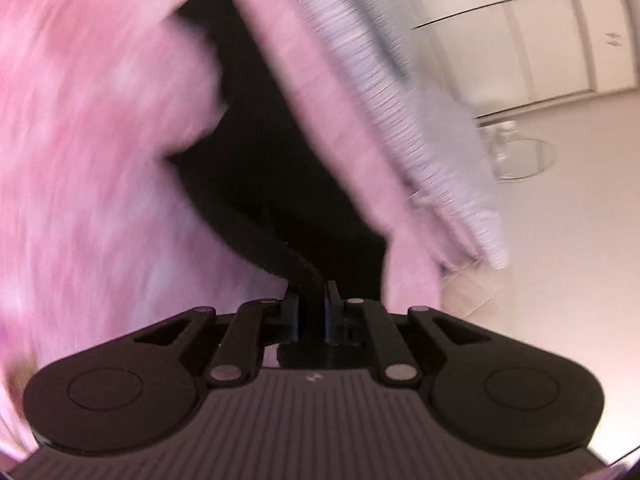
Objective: Fold clothes
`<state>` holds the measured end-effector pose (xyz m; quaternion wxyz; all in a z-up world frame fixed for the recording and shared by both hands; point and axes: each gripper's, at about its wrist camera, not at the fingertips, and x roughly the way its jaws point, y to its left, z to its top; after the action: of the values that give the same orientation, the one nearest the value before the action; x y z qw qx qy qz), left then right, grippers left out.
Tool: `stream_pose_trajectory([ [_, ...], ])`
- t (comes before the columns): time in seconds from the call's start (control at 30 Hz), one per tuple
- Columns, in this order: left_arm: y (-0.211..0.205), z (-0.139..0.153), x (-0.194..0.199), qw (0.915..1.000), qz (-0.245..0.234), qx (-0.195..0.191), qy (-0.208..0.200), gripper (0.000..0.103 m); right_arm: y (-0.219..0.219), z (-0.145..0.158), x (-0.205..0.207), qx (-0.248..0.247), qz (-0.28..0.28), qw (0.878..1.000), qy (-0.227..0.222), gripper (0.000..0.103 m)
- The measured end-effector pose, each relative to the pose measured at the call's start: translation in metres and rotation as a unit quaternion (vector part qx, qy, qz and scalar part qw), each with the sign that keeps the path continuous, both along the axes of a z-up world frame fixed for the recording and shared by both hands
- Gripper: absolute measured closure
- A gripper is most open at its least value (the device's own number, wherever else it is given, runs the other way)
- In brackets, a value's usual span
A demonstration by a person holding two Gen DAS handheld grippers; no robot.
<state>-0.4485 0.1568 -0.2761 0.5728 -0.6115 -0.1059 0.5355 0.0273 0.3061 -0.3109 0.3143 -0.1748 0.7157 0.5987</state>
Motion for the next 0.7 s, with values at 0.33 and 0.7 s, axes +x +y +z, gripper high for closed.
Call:
stream_pose_trajectory([
  [0.33,0.206,0.220,-0.125,0.9720,-0.120,0.136,0.150,0.096,0.098,0.188,-0.133,0.182,-0.130,0.969,0.106,0.092],
  [0.7,0.140,0.473,-0.187,0.8738,-0.067,0.409,0.254,0.095,0.128,0.436,-0.221,0.480,-0.166,0.835,0.213,0.092],
])
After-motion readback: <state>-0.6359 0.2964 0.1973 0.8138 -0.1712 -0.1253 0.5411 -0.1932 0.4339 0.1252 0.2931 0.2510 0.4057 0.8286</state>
